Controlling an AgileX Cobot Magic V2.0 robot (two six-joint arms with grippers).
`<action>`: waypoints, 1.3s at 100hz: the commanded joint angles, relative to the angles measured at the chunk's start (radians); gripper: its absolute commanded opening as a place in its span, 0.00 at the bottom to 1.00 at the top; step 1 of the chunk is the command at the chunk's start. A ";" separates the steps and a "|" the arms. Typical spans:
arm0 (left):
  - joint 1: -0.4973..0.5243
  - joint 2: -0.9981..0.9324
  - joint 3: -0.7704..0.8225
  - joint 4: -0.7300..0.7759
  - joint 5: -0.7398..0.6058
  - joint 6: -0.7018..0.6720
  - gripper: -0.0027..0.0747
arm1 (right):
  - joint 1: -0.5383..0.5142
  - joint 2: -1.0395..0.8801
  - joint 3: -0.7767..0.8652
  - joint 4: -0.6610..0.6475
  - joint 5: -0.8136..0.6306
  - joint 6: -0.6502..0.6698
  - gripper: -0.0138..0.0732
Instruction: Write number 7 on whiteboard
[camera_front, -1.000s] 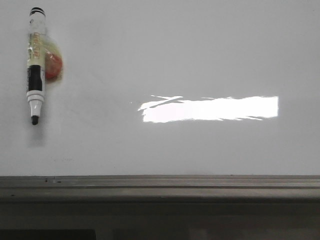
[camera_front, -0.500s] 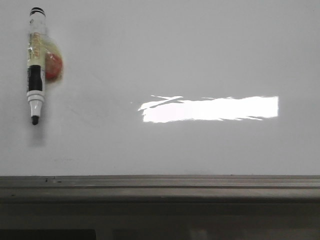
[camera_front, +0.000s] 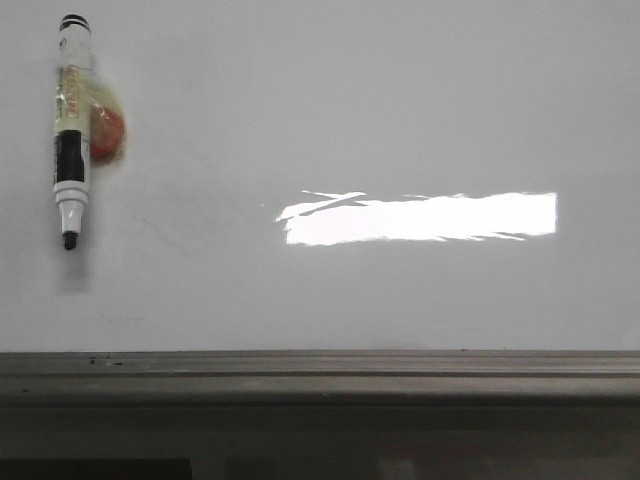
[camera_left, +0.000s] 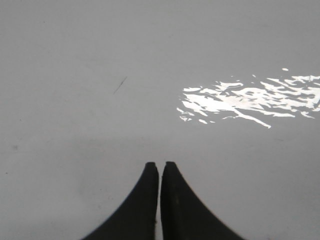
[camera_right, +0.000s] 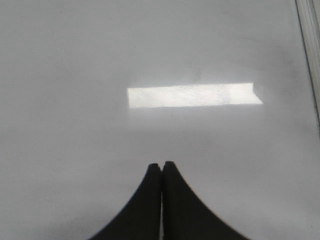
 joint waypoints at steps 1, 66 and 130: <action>-0.002 -0.029 0.023 -0.008 -0.079 -0.003 0.01 | -0.006 -0.018 0.034 -0.014 -0.094 -0.010 0.08; -0.002 -0.029 0.023 -0.008 -0.079 -0.003 0.01 | -0.006 -0.018 0.034 -0.014 -0.107 -0.010 0.08; -0.002 -0.029 0.023 -0.008 -0.089 -0.003 0.01 | -0.006 -0.018 0.034 -0.014 -0.116 -0.010 0.08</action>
